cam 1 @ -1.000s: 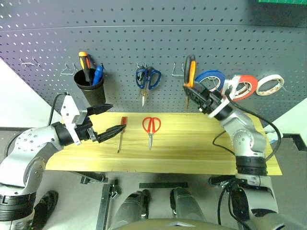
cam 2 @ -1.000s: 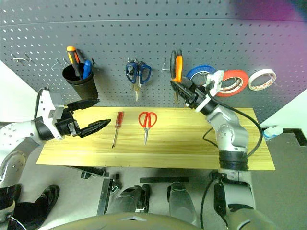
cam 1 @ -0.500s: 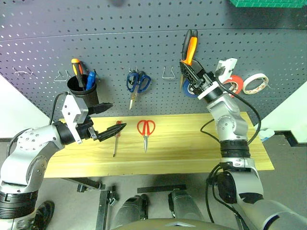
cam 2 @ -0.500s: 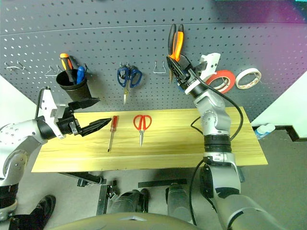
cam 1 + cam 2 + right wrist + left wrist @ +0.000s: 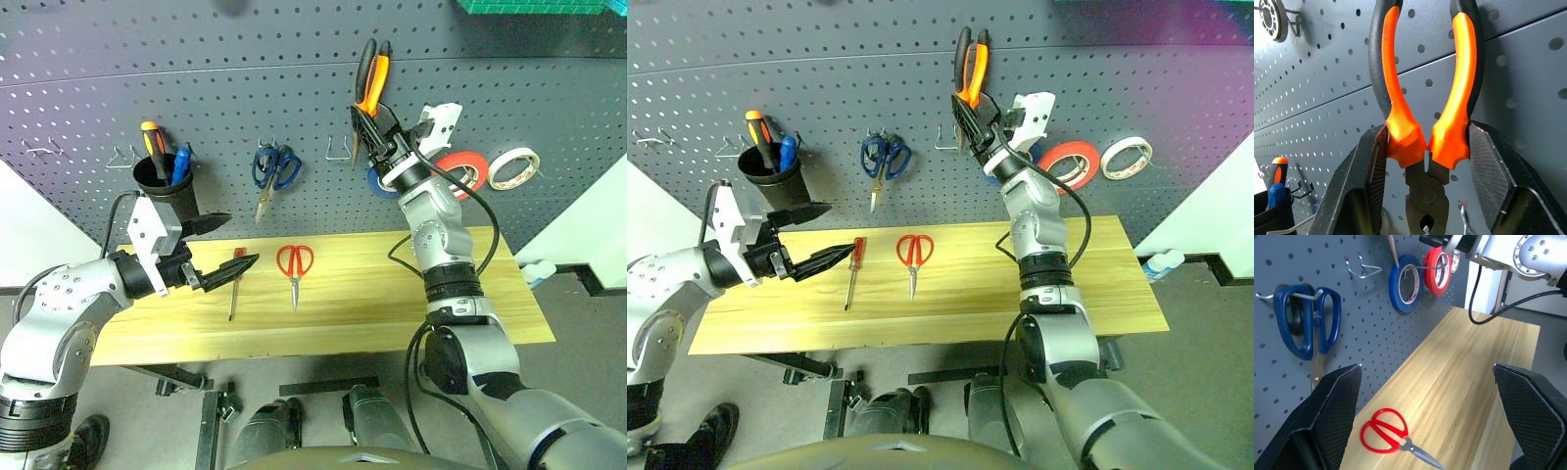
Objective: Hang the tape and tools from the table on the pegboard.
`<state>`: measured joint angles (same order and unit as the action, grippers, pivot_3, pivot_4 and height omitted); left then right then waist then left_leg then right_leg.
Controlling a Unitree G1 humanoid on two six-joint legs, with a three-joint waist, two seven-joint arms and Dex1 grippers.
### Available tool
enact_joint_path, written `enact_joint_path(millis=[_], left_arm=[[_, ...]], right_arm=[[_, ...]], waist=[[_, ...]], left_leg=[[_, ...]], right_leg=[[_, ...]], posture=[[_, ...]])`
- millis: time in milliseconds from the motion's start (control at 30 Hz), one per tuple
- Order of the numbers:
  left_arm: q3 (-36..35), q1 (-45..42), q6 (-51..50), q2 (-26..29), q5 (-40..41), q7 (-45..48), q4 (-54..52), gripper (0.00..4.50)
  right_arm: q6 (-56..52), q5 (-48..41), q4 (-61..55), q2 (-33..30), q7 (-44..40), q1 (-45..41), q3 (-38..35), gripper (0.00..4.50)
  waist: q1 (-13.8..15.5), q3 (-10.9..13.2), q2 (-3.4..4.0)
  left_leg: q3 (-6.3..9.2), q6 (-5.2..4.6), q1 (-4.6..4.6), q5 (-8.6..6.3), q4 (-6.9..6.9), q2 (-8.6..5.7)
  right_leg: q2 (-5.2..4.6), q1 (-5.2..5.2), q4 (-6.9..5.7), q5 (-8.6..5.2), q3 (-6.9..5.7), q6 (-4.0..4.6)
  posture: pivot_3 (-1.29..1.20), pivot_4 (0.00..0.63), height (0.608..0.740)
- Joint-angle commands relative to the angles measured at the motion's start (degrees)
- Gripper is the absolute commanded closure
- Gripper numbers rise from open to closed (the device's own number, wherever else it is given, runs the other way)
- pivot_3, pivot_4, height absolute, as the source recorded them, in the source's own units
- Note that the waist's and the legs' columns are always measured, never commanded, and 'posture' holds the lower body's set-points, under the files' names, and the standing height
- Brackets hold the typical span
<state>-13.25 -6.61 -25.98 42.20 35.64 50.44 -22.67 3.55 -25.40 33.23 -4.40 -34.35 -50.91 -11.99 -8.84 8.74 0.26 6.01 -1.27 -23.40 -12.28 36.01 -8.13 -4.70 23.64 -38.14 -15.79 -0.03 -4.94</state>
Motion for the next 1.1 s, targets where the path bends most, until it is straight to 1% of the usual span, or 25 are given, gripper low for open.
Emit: enact_joint_path(millis=[33, 267, 500, 567, 667, 1100], left_arm=[[-2.02, 0.1, 0.24, 0.73, 0.81, -0.16, -1.84, 0.0], [-1.58, 0.44, 0.45, 0.39, 0.67, -0.43, -2.06, 0.0], [-1.5, 0.48, 0.3, 0.33, 0.83, -0.59, -2.26, 0.0], [-1.52, 0.51, 0.19, 0.36, 0.88, -0.67, -2.42, 0.0], [-1.65, 0.7, -0.05, 0.4, 1.06, -0.79, -2.69, 0.0], [-2.42, 2.61, -0.41, 0.31, 1.67, -1.67, -4.52, 0.0]], right_arm=[[2.62, 0.08, 0.07, 1.03, 0.13, -3.95, 0.03, 2.42], [6.3, 1.72, 4.21, 3.44, 0.97, -6.93, 0.62, 2.42], [11.7, 4.26, 12.11, 4.1, 1.84, -9.8, 0.3, 2.42], [14.02, 6.34, 14.57, 3.78, 3.48, -10.59, 0.76, 2.42], [15.79, 7.07, 17.6, 3.52, 4.92, -11.83, 0.07, 2.42], [20.51, 9.38, 24.7, 1.85, 5.52, -15.08, -0.2, 2.42]], waist=[[-0.03, 0.0, 0.0], [-0.01, 0.0, 0.01], [0.0, 0.01, 0.01], [0.0, 0.01, 0.01], [-0.01, 0.01, 0.01], [0.1, 0.01, 0.02]], left_leg=[[0.0, 0.0, 0.0, 0.0, 0.01, 0.0], [0.0, 0.0, 0.0, 0.0, 0.01, 0.01], [0.0, 0.0, 0.0, 0.0, 0.02, 0.02], [0.0, 0.0, 0.0, 0.0, 0.03, 0.02], [0.0, 0.0, 0.02, 0.0, 0.03, 0.03], [0.0, 0.02, 0.04, 0.02, 0.06, 0.04]], right_leg=[[0.0, 0.0, -0.01, 0.0, 0.01, 0.0], [0.03, 0.01, -0.02, 0.01, 0.01, 0.02], [0.03, 0.01, -0.02, 0.02, 0.01, 0.02], [0.04, 0.01, -0.02, 0.02, 0.01, 0.03], [0.05, 0.01, -0.03, 0.03, 0.02, 0.05], [0.07, -0.01, -0.06, 0.06, 0.02, 0.09]], posture=[[-0.15, 0.087, 0.74], [-0.15, 0.094, 0.74], [-0.15, 0.097, 0.74], [-0.15, 0.1, 0.74], [-0.14, 0.103, 0.74], [-0.12, 0.104, 0.74]])
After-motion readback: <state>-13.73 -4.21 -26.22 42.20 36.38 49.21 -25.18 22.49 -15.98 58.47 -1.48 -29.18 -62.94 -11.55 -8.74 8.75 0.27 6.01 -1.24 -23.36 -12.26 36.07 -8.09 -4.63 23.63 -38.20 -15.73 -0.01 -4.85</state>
